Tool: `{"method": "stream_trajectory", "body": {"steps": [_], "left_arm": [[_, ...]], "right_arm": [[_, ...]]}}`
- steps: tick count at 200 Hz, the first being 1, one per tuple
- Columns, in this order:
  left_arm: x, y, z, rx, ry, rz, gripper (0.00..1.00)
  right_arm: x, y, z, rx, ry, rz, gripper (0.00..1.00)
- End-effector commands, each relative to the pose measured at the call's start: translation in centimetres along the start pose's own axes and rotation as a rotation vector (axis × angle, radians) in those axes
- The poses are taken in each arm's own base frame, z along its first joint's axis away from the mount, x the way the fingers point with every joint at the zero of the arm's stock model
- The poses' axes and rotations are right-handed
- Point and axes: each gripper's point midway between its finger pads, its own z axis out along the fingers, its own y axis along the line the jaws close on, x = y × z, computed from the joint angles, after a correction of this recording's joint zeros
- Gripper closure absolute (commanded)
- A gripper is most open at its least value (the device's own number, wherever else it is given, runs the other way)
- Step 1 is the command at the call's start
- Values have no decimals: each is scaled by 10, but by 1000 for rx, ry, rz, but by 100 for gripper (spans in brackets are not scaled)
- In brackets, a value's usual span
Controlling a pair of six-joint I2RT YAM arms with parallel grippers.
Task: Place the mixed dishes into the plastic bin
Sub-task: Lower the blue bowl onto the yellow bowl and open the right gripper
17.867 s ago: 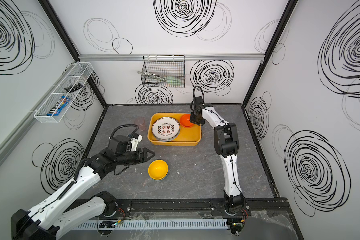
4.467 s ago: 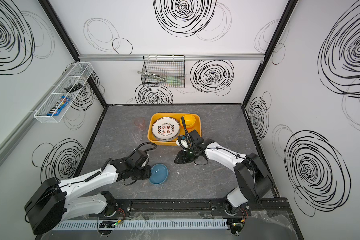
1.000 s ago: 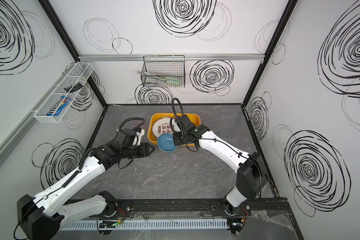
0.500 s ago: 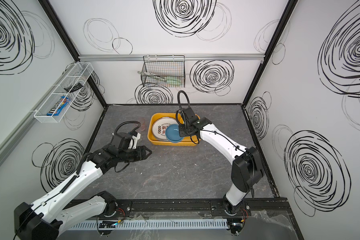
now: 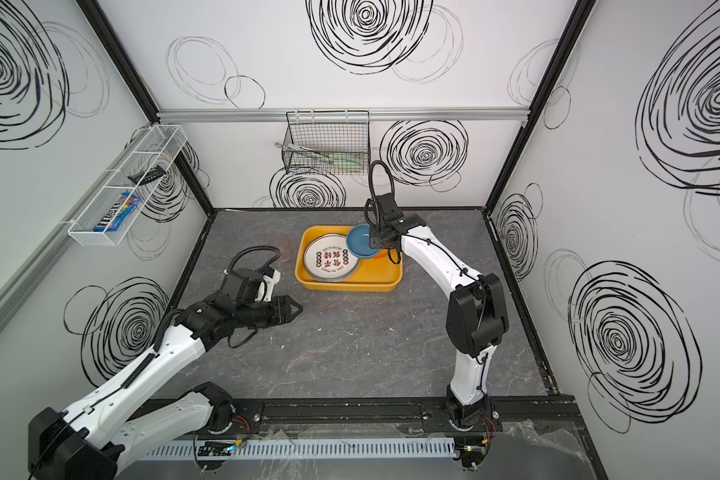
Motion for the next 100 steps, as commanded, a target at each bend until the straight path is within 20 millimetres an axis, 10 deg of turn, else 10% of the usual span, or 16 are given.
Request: {"method": "stream_trajectory", "body": {"steps": [1,100], "left_arm": [[-6,-3,-2,26,-31,3,39],[-3,0,2,22,-16,-11,40]], "right_arm": [[-18,-11,1,37,-30,10,100],[-33,-41,52,117,-1,49,100]]}}
